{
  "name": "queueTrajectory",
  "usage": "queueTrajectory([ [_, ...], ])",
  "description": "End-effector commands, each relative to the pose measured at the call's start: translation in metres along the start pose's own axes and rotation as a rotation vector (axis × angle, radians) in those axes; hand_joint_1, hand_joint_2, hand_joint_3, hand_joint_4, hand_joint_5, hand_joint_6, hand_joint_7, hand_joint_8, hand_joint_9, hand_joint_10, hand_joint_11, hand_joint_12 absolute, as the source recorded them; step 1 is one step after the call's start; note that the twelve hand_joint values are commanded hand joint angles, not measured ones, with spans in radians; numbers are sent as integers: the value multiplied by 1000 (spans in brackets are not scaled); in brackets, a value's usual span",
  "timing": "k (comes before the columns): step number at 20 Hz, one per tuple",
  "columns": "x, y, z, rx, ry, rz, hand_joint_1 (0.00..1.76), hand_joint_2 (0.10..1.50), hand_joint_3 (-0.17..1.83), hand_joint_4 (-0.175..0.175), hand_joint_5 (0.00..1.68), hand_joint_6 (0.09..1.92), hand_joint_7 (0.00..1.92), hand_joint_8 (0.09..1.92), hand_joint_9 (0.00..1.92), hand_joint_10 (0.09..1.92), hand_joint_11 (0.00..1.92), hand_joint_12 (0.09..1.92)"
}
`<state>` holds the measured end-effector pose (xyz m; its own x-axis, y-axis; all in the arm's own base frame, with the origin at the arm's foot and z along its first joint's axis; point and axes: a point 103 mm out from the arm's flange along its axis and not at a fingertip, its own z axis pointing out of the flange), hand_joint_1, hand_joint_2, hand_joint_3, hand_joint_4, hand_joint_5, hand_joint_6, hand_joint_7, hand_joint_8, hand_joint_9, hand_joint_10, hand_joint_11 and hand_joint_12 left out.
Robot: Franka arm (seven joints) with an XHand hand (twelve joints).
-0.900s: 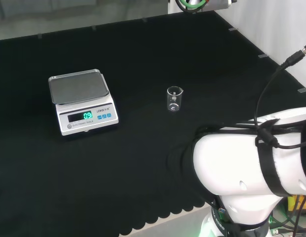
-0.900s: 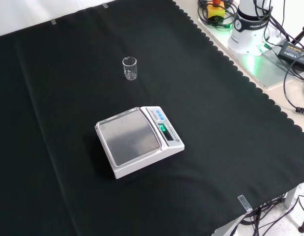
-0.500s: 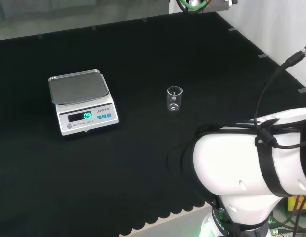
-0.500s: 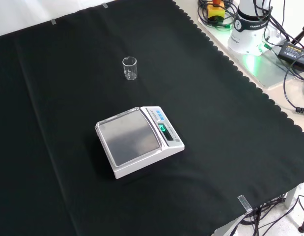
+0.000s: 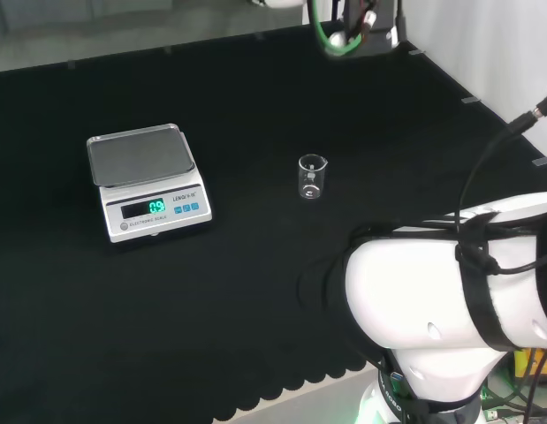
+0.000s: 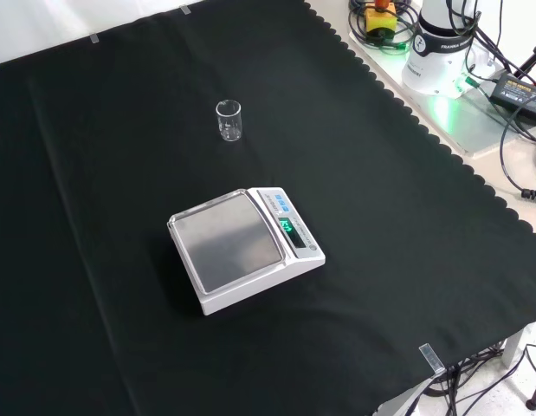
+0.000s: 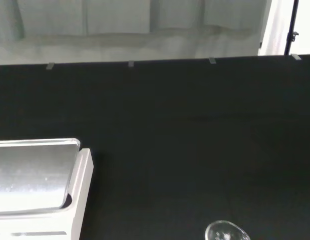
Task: Pick up the beaker.
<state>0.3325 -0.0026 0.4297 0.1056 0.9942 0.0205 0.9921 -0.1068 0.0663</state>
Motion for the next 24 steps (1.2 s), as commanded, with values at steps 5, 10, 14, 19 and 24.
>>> queueTrajectory([
  [5,-2,29,91,-67,50,53,3,918,356,6,13,87,0,495,0,725,0,1453],
  [10,-25,35,132,-46,86,96,5,932,328,2,38,87,0,561,0,785,0,1468],
  [14,-32,42,162,14,72,115,9,938,318,0,47,87,0,582,0,811,0,1477],
  [19,-27,49,193,65,81,118,11,940,315,-1,49,87,0,587,0,815,0,1479],
  [24,-24,52,218,113,93,111,14,942,314,-1,51,87,0,590,0,817,0,1481],
])
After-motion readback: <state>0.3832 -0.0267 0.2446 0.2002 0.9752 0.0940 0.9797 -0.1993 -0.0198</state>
